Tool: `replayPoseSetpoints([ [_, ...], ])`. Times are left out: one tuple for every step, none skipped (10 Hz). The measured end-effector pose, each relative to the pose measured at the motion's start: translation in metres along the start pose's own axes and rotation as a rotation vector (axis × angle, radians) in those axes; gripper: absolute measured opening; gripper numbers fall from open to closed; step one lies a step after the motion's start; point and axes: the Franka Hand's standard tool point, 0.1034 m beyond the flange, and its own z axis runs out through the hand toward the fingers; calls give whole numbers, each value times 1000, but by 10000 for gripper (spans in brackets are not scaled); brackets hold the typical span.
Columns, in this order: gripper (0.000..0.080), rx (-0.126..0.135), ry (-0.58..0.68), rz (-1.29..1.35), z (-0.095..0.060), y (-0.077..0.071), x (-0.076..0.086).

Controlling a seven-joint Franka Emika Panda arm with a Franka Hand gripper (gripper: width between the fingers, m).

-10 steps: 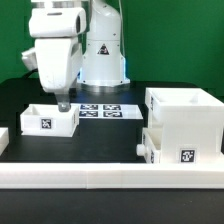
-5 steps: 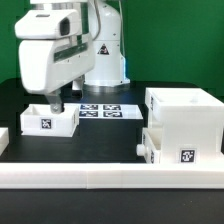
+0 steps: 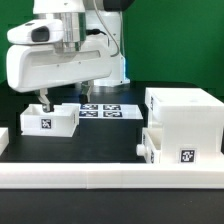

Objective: Assemble drawer

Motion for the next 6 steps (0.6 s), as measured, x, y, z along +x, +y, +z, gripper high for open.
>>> replayPoseSetpoints([
  [649, 0, 2, 29, 0, -1, 2],
  [649, 3, 4, 106, 0, -2, 3],
  [649, 5, 6, 157, 0, -2, 3],
  [649, 6, 6, 183, 0, -2, 4],
  [649, 0, 14, 277, -1, -3, 4],
  [649, -15, 27, 362, -2, -6, 0],
])
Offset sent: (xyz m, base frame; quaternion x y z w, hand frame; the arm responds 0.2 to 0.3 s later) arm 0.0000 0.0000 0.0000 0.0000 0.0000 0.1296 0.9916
